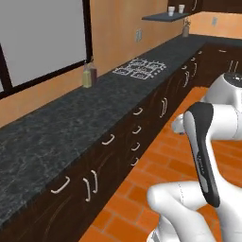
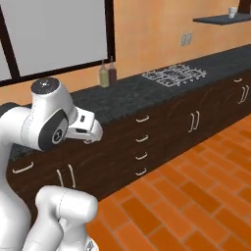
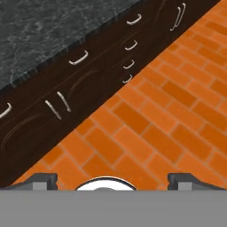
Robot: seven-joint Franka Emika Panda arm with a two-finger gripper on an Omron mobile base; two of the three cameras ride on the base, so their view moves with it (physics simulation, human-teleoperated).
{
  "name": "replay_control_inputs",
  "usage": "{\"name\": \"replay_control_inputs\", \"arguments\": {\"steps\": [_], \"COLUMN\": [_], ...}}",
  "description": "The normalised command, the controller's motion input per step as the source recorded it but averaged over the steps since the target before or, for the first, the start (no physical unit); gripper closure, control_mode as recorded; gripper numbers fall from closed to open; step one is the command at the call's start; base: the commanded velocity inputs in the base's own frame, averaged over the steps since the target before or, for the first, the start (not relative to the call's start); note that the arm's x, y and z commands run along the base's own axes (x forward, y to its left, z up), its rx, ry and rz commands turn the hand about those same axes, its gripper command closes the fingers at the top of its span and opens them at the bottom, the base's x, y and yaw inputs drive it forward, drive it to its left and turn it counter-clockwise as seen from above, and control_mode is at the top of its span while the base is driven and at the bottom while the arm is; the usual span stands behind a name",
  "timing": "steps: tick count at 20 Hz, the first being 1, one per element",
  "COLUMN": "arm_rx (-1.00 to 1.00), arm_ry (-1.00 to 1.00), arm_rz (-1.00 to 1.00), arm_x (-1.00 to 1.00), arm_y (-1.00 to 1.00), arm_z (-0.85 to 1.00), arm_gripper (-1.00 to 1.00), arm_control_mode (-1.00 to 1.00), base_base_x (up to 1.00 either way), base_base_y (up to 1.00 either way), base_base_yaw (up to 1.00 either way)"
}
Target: Navigate to the stove.
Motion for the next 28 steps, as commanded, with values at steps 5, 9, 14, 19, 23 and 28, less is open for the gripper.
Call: {"name": "replay_control_inputs", "arguments": {"steps": [5,9,14,19,23,28], "arm_rx": [0.0,0.0,0.0,0.0,0.0,0.0], "arm_ry": [0.0,0.0,0.0,0.0,0.0,0.0], "arm_rz": [0.0,0.0,0.0,0.0,0.0,0.0], "arm_x": [0.0,0.0,0.0,0.0,0.0,0.0], "arm_y": [0.0,0.0,0.0,0.0,0.0,0.0], "arm_z": [0.0,0.0,0.0,0.0,0.0,0.0], "arm_gripper": [-1.0,-1.0,-1.0,-1.0,-1.0,-1.0], "arm_control_mode": [1.0,1.0,1.0,1.0,1.0,1.0], "base_base_x": [1.0,1.0,1.0,0.98,0.6,0.29], "base_base_y": [-0.79,-0.55,-0.46,-0.75,-1.0,-1.0], "base_base_yaw": [0.22,0.43,0.64,0.57,0.39,0.35]}}
